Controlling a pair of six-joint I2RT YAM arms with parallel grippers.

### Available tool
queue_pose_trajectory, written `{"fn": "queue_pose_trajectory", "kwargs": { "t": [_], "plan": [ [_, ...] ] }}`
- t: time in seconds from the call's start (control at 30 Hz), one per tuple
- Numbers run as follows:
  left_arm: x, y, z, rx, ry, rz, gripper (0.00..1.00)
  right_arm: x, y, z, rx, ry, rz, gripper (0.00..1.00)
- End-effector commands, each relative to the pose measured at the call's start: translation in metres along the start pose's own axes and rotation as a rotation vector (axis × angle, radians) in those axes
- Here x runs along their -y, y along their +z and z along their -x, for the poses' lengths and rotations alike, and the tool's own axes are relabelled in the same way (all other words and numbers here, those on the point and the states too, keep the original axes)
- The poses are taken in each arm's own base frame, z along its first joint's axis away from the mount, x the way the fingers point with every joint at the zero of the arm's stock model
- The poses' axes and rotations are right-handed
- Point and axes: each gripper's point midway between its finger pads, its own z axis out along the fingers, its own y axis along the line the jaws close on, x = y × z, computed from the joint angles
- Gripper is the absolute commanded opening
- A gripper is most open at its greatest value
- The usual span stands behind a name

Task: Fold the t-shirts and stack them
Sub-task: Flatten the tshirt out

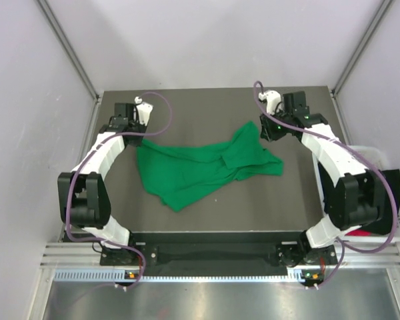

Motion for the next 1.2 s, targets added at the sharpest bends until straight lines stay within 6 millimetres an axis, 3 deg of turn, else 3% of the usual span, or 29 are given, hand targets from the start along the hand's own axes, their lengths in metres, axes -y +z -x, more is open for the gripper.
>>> {"fn": "queue_pose_trajectory", "kwargs": {
  "t": [0.0,0.23,0.33,0.9,1.17],
  "plan": [
    [0.004,-0.015,0.014,0.076,-0.030,-0.010,0.00,-0.010,-0.002,-0.038,-0.108,0.005,0.068,0.26],
    [0.006,-0.019,0.008,0.068,-0.030,-0.016,0.00,0.000,0.033,-0.070,-0.278,0.117,0.117,0.28],
    [0.007,-0.018,0.006,0.061,-0.027,-0.018,0.00,0.004,0.041,-0.075,-0.305,0.121,0.109,0.32],
    [0.011,-0.011,0.001,0.047,-0.035,-0.034,0.00,0.013,0.050,-0.111,-0.415,0.153,0.084,0.41],
    [0.010,-0.013,0.001,0.048,-0.032,-0.028,0.00,0.008,0.052,-0.111,-0.417,0.165,0.119,0.39]
  ]
}}
